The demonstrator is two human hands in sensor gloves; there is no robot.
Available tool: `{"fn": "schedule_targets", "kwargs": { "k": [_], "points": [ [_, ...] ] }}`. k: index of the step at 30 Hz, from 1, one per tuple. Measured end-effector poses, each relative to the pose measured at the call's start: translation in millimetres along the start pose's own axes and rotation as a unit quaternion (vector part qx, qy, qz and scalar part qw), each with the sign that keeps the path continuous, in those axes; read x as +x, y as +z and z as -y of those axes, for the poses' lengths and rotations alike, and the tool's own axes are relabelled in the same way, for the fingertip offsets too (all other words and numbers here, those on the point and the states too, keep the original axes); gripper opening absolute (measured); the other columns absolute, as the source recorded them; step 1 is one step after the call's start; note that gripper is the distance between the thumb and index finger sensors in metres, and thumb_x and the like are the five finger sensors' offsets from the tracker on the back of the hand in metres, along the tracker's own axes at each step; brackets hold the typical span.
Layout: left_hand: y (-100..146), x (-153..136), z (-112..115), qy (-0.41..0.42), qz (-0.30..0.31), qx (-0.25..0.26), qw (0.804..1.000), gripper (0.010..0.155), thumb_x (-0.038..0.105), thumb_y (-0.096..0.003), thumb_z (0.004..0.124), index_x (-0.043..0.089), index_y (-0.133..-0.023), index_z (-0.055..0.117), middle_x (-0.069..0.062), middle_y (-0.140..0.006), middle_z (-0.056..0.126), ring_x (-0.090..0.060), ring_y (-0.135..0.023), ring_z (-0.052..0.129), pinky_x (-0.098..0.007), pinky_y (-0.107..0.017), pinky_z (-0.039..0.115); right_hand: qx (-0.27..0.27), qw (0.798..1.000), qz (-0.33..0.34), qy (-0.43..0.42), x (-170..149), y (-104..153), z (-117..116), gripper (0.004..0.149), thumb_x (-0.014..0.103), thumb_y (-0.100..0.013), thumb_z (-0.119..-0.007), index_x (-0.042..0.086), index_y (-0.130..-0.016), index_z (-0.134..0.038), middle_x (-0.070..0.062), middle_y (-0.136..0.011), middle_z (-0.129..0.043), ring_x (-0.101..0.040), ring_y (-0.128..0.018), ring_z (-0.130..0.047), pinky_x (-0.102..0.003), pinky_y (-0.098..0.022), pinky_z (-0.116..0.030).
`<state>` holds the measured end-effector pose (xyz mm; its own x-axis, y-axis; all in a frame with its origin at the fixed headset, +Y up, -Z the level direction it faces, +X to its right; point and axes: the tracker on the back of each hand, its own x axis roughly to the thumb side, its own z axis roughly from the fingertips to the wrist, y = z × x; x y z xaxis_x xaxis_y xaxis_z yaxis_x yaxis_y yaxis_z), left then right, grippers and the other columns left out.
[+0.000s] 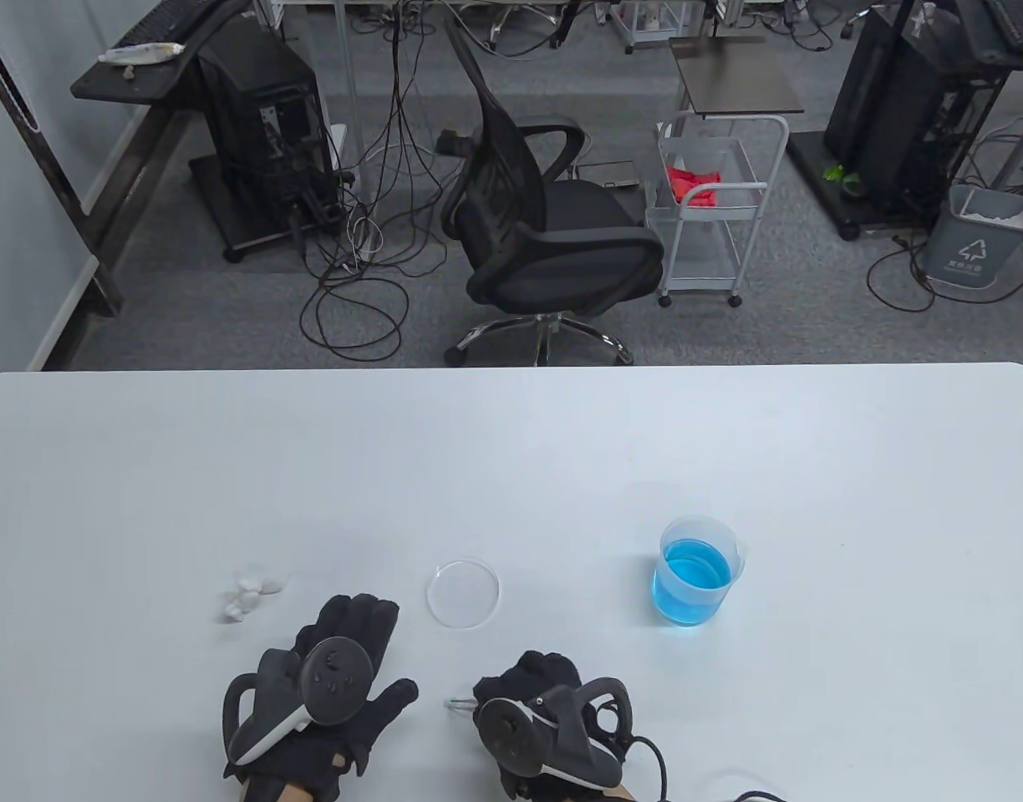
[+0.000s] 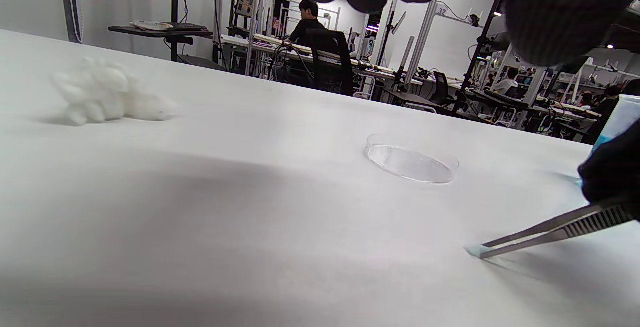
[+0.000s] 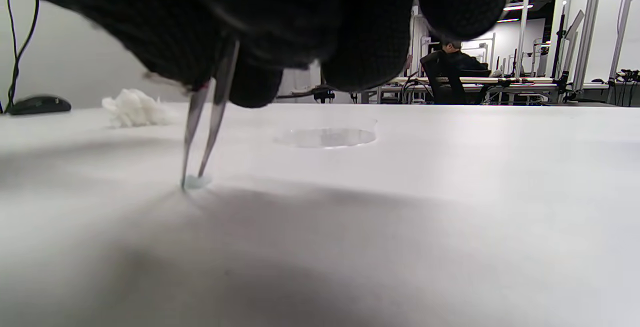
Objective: Dip tweezers-held cotton tuft into dye solution and dot onto culture dish
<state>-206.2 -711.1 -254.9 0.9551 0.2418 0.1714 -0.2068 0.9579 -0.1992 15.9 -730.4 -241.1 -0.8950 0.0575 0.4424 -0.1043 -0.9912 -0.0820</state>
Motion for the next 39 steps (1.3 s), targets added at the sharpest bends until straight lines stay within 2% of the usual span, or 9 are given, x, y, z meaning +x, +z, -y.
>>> {"fn": "schedule_targets", "kwargs": {
  "k": [3,7,12,16,21,27,32,39],
  "points": [
    [-0.2,-0.6,5.2,0.000,0.000,-0.005,1.000,0.085,0.073,-0.0479,0.063,0.039,-0.114,0.021,0.010,-0.122,0.019,-0.024,-0.119,0.023,-0.046,-0.084,0.035,0.021,1.000,-0.009,0.002,-2.0,0.7,0.5,0.036,0.038,-0.039,-0.092,0.020,-0.070,-0.097,0.007,-0.043,-0.100,-0.019,-0.071,-0.095,-0.057,-0.060,-0.069],
    [0.6,-5.1,7.1,-0.009,-0.014,-0.002,1.000,0.085,0.073,-0.0478,0.063,0.039,-0.114,0.021,0.010,-0.122,0.020,-0.024,-0.119,0.023,-0.046,-0.084,0.035,-0.010,1.000,-0.013,-0.011,-7.7,2.8,4.7,0.035,0.038,-0.038,-0.093,0.021,-0.069,-0.098,0.008,-0.044,-0.101,-0.019,-0.071,-0.096,-0.057,-0.060,-0.069],
    [2.5,-10.3,9.3,-0.019,-0.026,-0.003,0.999,0.085,0.073,-0.0476,0.063,0.039,-0.114,0.021,0.010,-0.121,0.020,-0.024,-0.119,0.023,-0.046,-0.084,0.035,-0.004,0.995,-0.037,-0.096,-21.0,4.8,7.5,0.035,0.037,-0.038,-0.093,0.020,-0.069,-0.098,0.007,-0.045,-0.100,-0.020,-0.071,-0.096,-0.057,-0.060,-0.069],
    [2.7,-10.0,9.2,-0.024,-0.029,-0.002,0.999,0.085,0.073,-0.0474,0.064,0.040,-0.113,0.021,0.010,-0.121,0.020,-0.024,-0.119,0.023,-0.046,-0.084,0.035,-0.057,0.990,-0.082,-0.101,-35.6,6.5,13.4,0.035,0.037,-0.038,-0.093,0.020,-0.069,-0.098,0.007,-0.045,-0.100,-0.020,-0.070,-0.096,-0.057,-0.060,-0.069],
    [3.2,-11.3,9.2,-0.025,-0.035,-0.003,0.999,0.085,0.073,-0.0474,0.063,0.040,-0.113,0.021,0.010,-0.121,0.019,-0.024,-0.119,0.022,-0.046,-0.084,0.035,-0.088,0.982,-0.156,-0.066,-58.5,6.1,14.9,0.035,0.036,-0.039,-0.093,0.020,-0.069,-0.099,0.006,-0.045,-0.100,-0.021,-0.070,-0.096,-0.057,-0.060,-0.069],
    [3.3,-11.1,8.8,-0.025,-0.038,-0.007,0.999,0.085,0.073,-0.0474,0.063,0.039,-0.113,0.020,0.010,-0.121,0.019,-0.024,-0.119,0.022,-0.046,-0.084,0.035,-0.055,0.976,-0.206,-0.036,-78.0,3.4,5.0,0.035,0.036,-0.039,-0.093,0.019,-0.068,-0.099,0.006,-0.046,-0.100,-0.021,-0.071,-0.096,-0.058,-0.060,-0.069],
    [2.9,-11.7,8.8,-0.024,-0.042,-0.009,0.999,0.086,0.073,-0.0473,0.063,0.040,-0.113,0.020,0.010,-0.121,0.019,-0.024,-0.119,0.022,-0.046,-0.084,0.035,-0.037,0.977,-0.210,-0.018,-77.3,2.1,2.4,0.035,0.036,-0.039,-0.093,0.020,-0.069,-0.098,0.005,-0.046,-0.101,-0.022,-0.072,-0.095,-0.058,-0.060,-0.068],
    [2.3,-13.2,8.8,-0.023,-0.047,-0.016,0.998,0.086,0.073,-0.0474,0.063,0.040,-0.113,0.020,0.010,-0.121,0.019,-0.024,-0.119,0.022,-0.046,-0.084,0.035,0.019,0.973,-0.228,0.023,-72.0,-0.5,-2.5,0.039,0.041,-0.039,-0.094,0.023,-0.073,-0.096,0.001,-0.049,-0.106,-0.023,-0.078,-0.093,-0.058,-0.062,-0.067]
  ]
}}
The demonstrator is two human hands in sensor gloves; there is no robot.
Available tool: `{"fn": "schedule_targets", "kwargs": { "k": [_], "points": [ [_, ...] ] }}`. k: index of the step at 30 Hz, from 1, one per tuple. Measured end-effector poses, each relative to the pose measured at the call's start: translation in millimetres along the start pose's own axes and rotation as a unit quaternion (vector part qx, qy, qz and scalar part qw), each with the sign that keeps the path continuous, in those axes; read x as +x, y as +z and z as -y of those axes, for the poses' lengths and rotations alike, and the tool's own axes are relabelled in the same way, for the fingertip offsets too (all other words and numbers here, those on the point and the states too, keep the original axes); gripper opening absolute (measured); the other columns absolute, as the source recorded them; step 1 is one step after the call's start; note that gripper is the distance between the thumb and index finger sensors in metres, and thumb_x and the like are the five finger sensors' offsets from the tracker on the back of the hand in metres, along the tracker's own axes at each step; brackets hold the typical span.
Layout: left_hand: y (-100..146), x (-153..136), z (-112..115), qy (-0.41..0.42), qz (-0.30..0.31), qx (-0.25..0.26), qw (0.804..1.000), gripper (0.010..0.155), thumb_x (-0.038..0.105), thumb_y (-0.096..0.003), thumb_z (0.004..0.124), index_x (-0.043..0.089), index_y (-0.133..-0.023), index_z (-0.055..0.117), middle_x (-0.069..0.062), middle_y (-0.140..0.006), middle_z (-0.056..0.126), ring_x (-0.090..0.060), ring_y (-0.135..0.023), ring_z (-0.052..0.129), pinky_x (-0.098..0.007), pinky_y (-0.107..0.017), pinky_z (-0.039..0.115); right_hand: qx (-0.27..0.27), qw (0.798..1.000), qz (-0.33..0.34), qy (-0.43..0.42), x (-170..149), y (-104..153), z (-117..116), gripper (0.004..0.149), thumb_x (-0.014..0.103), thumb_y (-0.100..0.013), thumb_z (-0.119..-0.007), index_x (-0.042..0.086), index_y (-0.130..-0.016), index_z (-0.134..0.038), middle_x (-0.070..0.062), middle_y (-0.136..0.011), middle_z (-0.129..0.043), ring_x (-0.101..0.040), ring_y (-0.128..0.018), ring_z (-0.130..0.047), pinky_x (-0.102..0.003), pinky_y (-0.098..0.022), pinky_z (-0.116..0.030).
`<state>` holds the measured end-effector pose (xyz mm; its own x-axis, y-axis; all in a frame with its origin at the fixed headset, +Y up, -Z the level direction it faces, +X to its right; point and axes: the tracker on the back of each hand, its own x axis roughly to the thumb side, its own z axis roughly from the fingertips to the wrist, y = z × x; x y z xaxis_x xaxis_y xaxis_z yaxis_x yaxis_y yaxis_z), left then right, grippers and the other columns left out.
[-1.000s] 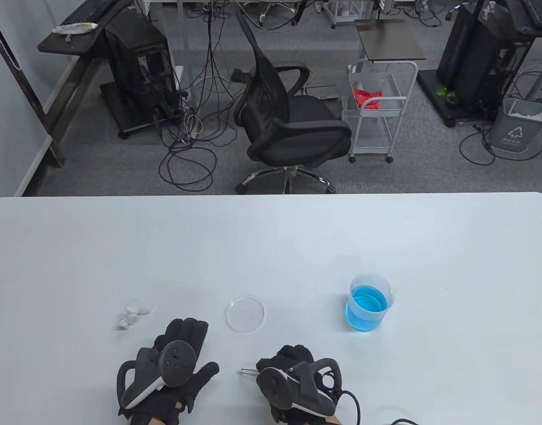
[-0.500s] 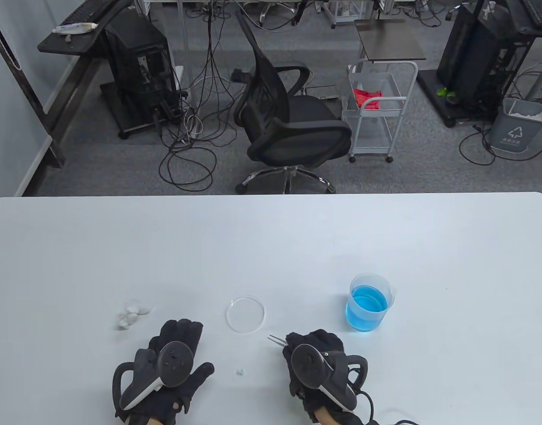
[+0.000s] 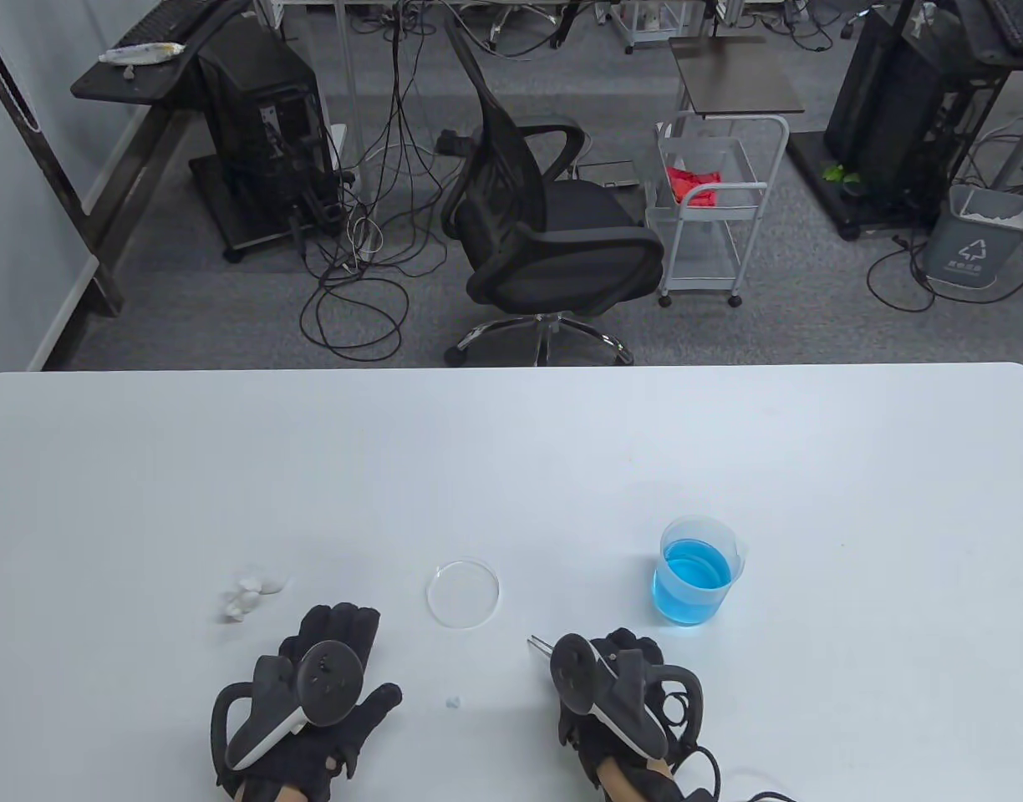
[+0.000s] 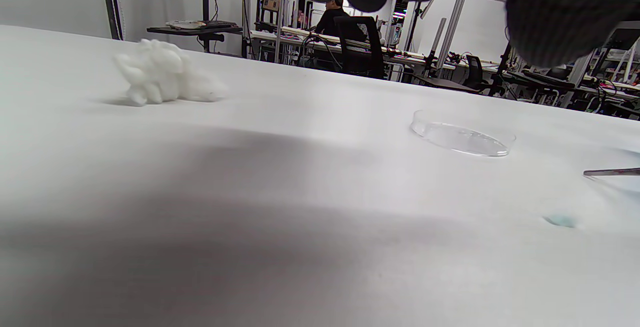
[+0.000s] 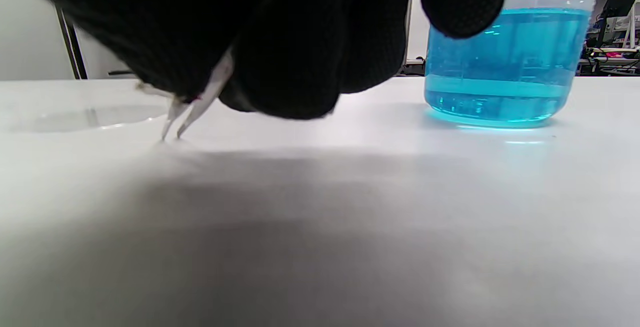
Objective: Dip tweezers-held cotton tuft into dye solution and dot onto culture dish
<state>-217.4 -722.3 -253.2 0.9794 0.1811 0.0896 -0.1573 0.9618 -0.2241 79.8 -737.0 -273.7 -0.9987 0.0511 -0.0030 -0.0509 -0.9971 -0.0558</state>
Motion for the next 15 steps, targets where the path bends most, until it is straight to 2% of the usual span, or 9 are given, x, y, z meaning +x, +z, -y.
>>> {"fn": "schedule_targets", "kwargs": {
  "k": [6,15],
  "points": [
    [0.7,0.5,0.5,-0.004,0.000,-0.002,1.000,0.087,0.073,-0.0472,0.063,0.039,-0.112,0.015,0.010,-0.121,0.014,-0.025,-0.119,0.020,-0.046,-0.084,0.034,0.033,0.998,-0.009,0.050,7.2,-1.4,-7.3,0.042,0.044,-0.037,-0.096,0.023,-0.074,-0.095,-0.001,-0.055,-0.105,-0.023,-0.080,-0.092,-0.058,-0.062,-0.067],
    [0.6,2.1,1.6,-0.015,0.002,-0.001,1.000,0.088,0.074,-0.0473,0.062,0.039,-0.112,0.013,0.009,-0.120,0.011,-0.025,-0.118,0.017,-0.046,-0.083,0.032,0.040,0.996,-0.010,0.080,13.5,0.0,-12.6,0.044,0.044,-0.037,-0.096,0.022,-0.075,-0.094,-0.002,-0.056,-0.104,-0.024,-0.080,-0.092,-0.058,-0.063,-0.067]
  ]
}}
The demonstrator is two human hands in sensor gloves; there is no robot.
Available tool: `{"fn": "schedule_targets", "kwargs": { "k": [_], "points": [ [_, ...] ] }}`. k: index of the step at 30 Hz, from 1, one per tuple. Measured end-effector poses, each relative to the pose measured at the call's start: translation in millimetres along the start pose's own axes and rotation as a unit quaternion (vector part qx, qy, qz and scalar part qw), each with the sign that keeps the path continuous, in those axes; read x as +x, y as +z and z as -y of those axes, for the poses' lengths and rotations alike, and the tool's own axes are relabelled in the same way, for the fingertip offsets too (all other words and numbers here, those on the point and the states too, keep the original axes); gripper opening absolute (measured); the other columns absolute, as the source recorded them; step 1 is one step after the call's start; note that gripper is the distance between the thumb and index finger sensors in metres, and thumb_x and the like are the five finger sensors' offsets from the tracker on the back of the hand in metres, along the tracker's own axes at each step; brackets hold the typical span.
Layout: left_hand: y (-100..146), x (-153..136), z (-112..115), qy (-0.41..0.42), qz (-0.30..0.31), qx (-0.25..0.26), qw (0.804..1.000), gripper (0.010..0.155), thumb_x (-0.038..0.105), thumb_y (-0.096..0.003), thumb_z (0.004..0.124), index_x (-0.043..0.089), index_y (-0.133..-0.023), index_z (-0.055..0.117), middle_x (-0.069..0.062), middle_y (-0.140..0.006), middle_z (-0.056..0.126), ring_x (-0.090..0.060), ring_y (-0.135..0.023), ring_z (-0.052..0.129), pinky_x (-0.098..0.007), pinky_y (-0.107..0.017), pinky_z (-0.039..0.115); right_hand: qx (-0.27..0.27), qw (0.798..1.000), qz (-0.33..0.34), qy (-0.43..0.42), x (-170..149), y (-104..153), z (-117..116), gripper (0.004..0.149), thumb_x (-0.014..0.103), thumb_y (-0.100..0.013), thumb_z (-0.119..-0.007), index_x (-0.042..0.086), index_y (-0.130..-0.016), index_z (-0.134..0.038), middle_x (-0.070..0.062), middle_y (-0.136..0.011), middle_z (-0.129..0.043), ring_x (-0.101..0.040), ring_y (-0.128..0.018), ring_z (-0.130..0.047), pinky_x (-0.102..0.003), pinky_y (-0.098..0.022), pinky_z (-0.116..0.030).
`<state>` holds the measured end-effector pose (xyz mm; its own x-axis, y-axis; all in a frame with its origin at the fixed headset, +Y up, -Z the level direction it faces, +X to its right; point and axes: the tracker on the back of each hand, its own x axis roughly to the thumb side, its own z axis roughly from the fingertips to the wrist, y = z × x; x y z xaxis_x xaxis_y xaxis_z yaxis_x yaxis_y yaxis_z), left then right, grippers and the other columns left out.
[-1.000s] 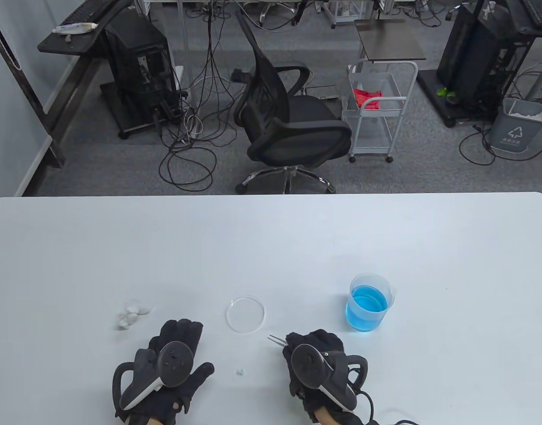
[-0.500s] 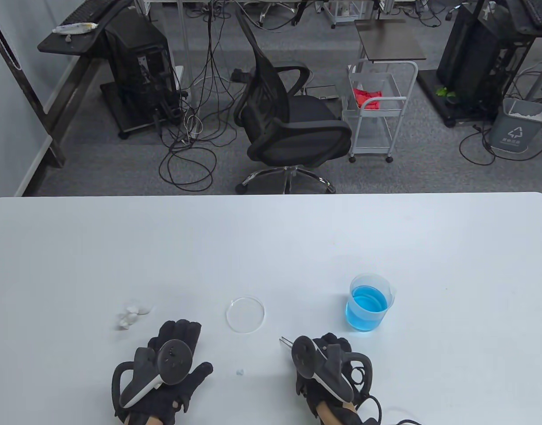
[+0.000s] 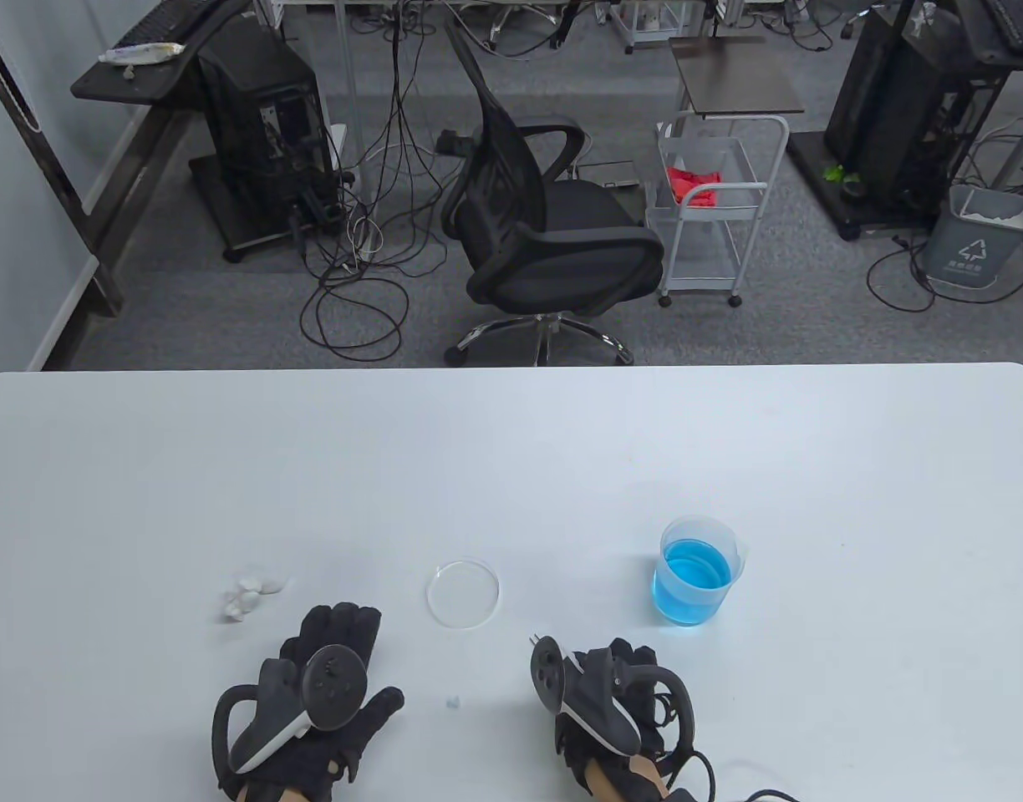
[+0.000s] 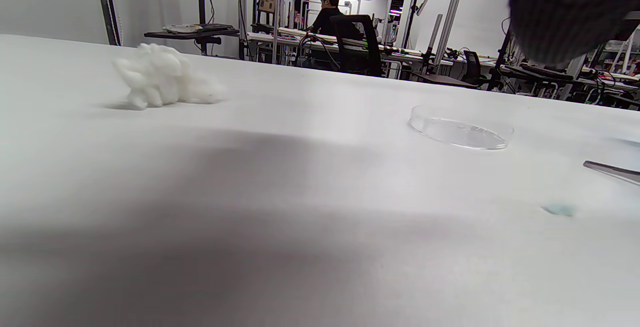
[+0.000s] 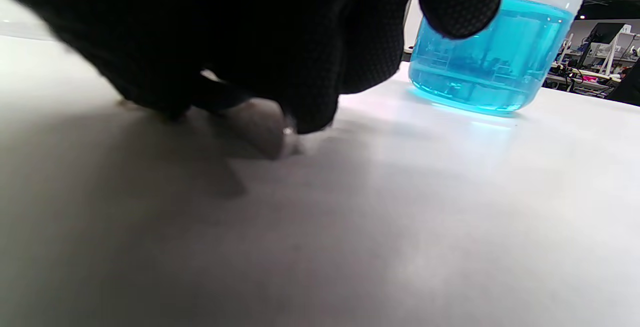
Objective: Dip tweezers-held cotton tuft into dye solution and dot onto culture dish
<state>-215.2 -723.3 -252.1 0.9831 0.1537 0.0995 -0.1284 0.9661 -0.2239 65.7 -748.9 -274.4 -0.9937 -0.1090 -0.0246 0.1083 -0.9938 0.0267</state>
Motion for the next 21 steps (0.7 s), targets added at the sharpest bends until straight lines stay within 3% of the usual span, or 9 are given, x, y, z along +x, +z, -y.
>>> {"fn": "schedule_targets", "kwargs": {
  "k": [8,13,17,21],
  "points": [
    [0.7,2.2,2.5,-0.007,0.003,-0.002,1.000,0.089,0.074,-0.0472,0.062,0.039,-0.112,0.012,0.009,-0.120,0.011,-0.025,-0.118,0.016,-0.046,-0.083,0.032,0.008,1.000,-0.002,0.013,1.7,2.2,-0.9,0.045,0.045,-0.039,-0.093,0.025,-0.079,-0.090,-0.001,-0.062,-0.100,-0.027,-0.082,-0.090,-0.059,-0.063,-0.065],
    [1.3,3.0,3.3,-0.008,0.003,-0.001,1.000,0.089,0.074,-0.0471,0.062,0.039,-0.112,0.012,0.009,-0.120,0.010,-0.025,-0.118,0.016,-0.046,-0.083,0.032,0.018,1.000,0.005,0.009,0.0,4.2,1.6,0.052,0.050,-0.042,-0.085,0.028,-0.090,-0.082,-0.005,-0.081,-0.092,-0.031,-0.087,-0.083,-0.061,-0.065,-0.061],
    [0.2,2.3,4.3,0.011,0.016,-0.010,1.000,0.090,0.077,-0.0455,0.061,0.040,-0.112,0.013,0.010,-0.120,0.010,-0.025,-0.118,0.016,-0.046,-0.083,0.031,0.011,0.998,0.047,-0.036,1.4,9.7,11.3,0.055,0.044,-0.047,-0.075,0.033,-0.100,-0.066,-0.008,-0.110,-0.060,-0.040,-0.100,-0.064,-0.064,-0.069,-0.052],
    [-0.1,1.2,3.5,0.007,0.015,-0.004,1.000,0.090,0.077,-0.0449,0.061,0.040,-0.112,0.014,0.010,-0.121,0.011,-0.025,-0.118,0.017,-0.046,-0.083,0.031,-0.018,0.994,0.078,-0.070,3.2,16.1,29.2,0.062,0.049,-0.046,-0.073,0.037,-0.104,-0.054,-0.005,-0.117,-0.037,-0.045,-0.107,-0.040,-0.066,-0.070,-0.042]
  ]
}}
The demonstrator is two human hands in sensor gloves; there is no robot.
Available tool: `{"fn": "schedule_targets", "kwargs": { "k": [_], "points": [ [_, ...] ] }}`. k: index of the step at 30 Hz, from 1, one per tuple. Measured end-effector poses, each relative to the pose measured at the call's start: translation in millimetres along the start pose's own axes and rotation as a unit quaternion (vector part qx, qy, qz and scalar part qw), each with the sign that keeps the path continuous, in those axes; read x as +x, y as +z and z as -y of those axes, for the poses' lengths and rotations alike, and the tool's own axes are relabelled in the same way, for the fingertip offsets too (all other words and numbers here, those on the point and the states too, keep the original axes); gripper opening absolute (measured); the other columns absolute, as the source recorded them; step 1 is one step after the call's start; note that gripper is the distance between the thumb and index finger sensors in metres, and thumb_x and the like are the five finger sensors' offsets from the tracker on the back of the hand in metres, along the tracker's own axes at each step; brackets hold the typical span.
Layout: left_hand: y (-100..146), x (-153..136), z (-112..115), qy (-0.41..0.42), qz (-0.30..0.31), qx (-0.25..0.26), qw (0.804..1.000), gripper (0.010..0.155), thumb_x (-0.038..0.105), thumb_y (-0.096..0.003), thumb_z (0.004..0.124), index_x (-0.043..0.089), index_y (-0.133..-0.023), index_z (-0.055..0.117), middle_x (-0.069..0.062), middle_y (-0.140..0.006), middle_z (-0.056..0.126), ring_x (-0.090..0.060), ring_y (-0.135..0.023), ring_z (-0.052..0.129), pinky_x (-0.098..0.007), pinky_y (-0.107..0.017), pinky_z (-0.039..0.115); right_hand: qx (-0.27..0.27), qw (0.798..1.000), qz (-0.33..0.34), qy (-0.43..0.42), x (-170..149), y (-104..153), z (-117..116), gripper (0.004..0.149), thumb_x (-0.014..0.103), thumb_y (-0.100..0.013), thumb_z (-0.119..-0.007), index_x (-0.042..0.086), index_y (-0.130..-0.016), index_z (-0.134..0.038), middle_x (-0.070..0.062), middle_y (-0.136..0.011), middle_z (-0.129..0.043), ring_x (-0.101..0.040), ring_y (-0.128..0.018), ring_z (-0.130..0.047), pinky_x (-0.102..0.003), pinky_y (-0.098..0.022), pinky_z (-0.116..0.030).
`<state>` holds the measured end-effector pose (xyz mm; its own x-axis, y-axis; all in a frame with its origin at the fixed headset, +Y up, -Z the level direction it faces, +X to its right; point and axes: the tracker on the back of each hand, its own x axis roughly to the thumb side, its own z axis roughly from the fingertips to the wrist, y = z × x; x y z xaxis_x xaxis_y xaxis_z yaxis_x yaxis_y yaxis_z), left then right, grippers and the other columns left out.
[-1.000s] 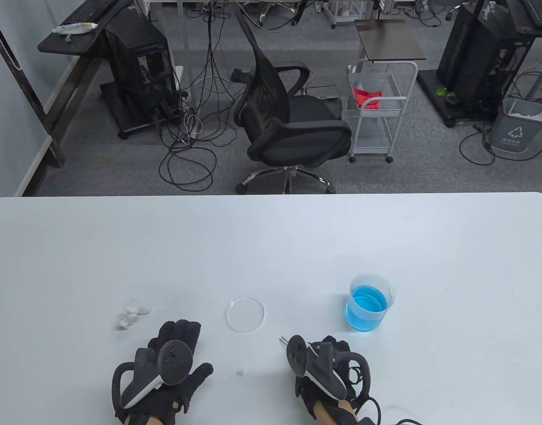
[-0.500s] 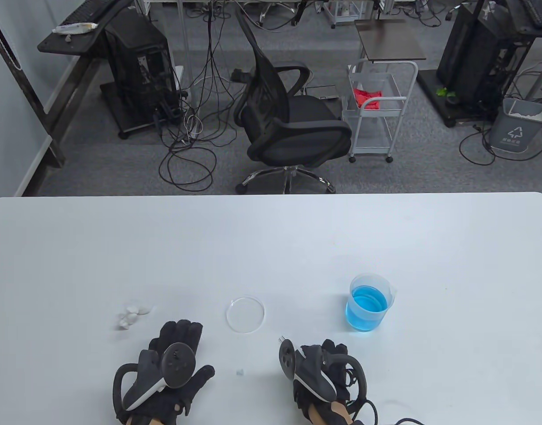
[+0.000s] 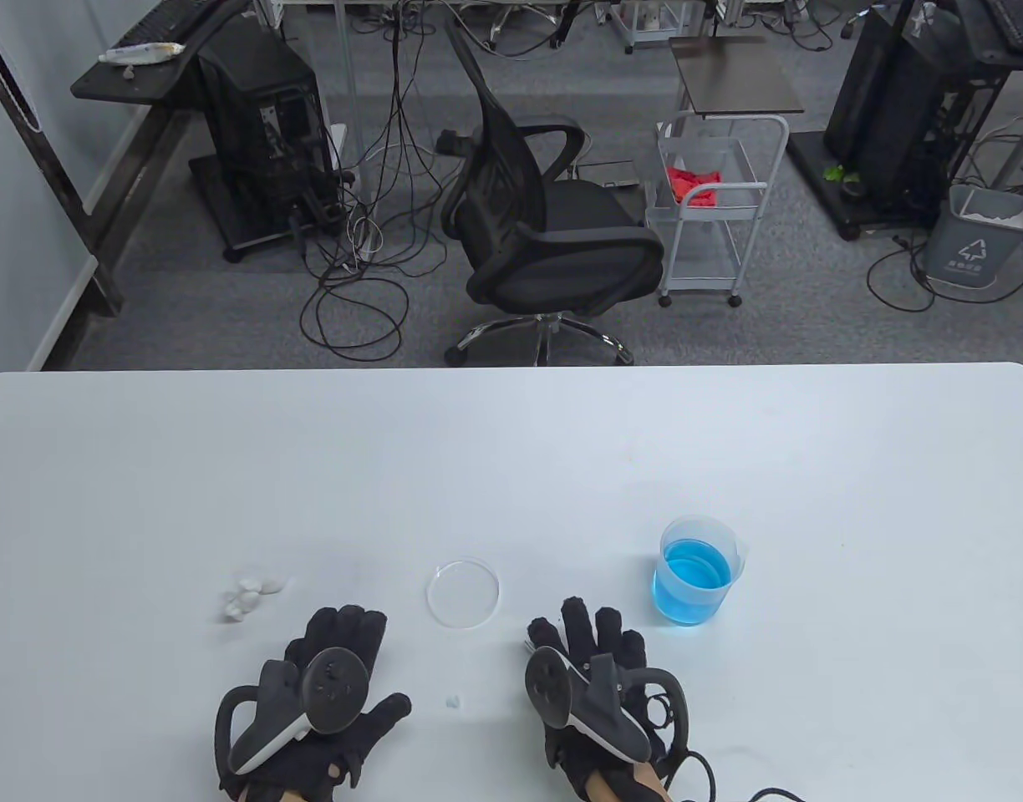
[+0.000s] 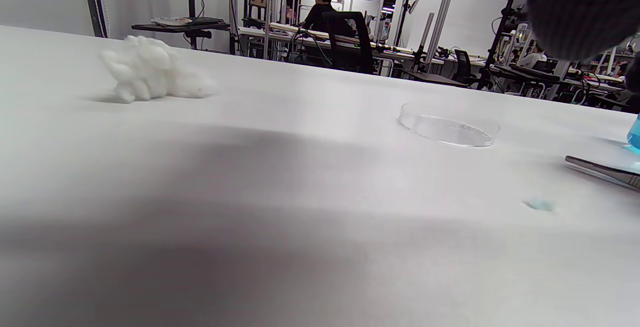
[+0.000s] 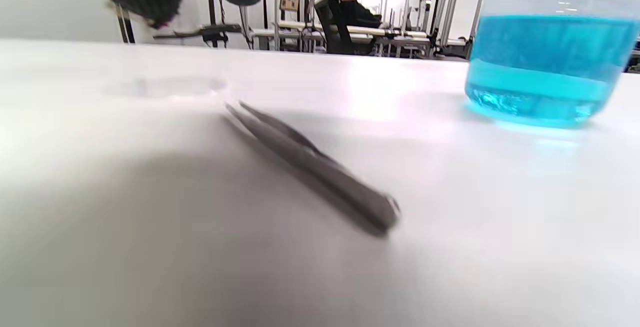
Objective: Dip tweezers-held cotton tuft into dye solution and dot onto culture dish
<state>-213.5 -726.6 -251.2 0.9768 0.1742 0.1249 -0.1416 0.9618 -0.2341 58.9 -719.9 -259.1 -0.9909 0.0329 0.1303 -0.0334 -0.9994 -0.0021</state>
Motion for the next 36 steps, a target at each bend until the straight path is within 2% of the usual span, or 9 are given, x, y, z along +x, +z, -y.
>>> {"fn": "schedule_targets", "kwargs": {
  "k": [5,10,17,25,36],
  "points": [
    [2.3,0.5,-2.7,-0.005,-0.001,0.009,1.000,0.090,0.077,-0.0453,0.061,0.040,-0.112,0.014,0.009,-0.121,0.011,-0.025,-0.118,0.017,-0.047,-0.083,0.032,-0.034,0.999,0.025,-0.013,1.3,7.4,20.8,0.065,0.053,-0.046,-0.070,0.040,-0.105,-0.048,-0.003,-0.118,-0.026,-0.045,-0.108,-0.028,-0.068,-0.071,-0.035],
    [6.2,6.2,-5.0,-0.017,0.007,0.015,1.000,0.090,0.078,-0.0453,0.060,0.040,-0.112,0.013,0.010,-0.120,0.010,-0.025,-0.118,0.015,-0.048,-0.083,0.031,-0.042,0.997,0.042,-0.056,-2.3,19.5,32.5,0.069,0.058,-0.046,-0.068,0.041,-0.107,-0.040,-0.002,-0.117,-0.016,-0.046,-0.107,-0.016,-0.069,-0.070,-0.027],
    [6.8,10.2,-1.9,-0.020,0.019,0.008,1.000,0.093,0.082,-0.0443,0.056,0.041,-0.111,0.006,0.010,-0.119,0.003,-0.027,-0.117,0.008,-0.051,-0.083,0.028,-0.019,0.996,0.050,-0.072,-12.4,22.2,18.0,0.073,0.064,-0.045,-0.065,0.045,-0.106,-0.029,0.001,-0.116,-0.005,-0.043,-0.105,-0.004,-0.070,-0.069,-0.018],
    [6.0,11.0,0.1,-0.023,0.021,0.000,1.000,0.094,0.084,-0.0432,0.054,0.041,-0.110,0.002,0.009,-0.118,-0.002,-0.028,-0.116,0.004,-0.052,-0.082,0.026,-0.019,0.996,0.051,-0.068,-16.4,17.7,6.2,0.073,0.065,-0.044,-0.064,0.046,-0.106,-0.030,0.002,-0.116,-0.008,-0.041,-0.106,-0.006,-0.070,-0.069,-0.018],
    [5.3,13.7,1.4,-0.033,0.020,-0.002,0.999,0.094,0.084,-0.0431,0.054,0.041,-0.110,0.002,0.009,-0.118,-0.002,-0.028,-0.115,0.003,-0.053,-0.082,0.025,-0.013,0.997,0.045,-0.058,-16.6,18.6,6.3,0.072,0.064,-0.044,-0.065,0.045,-0.106,-0.032,0.001,-0.117,-0.011,-0.039,-0.106,-0.008,-0.070,-0.069,-0.019]
  ]
}}
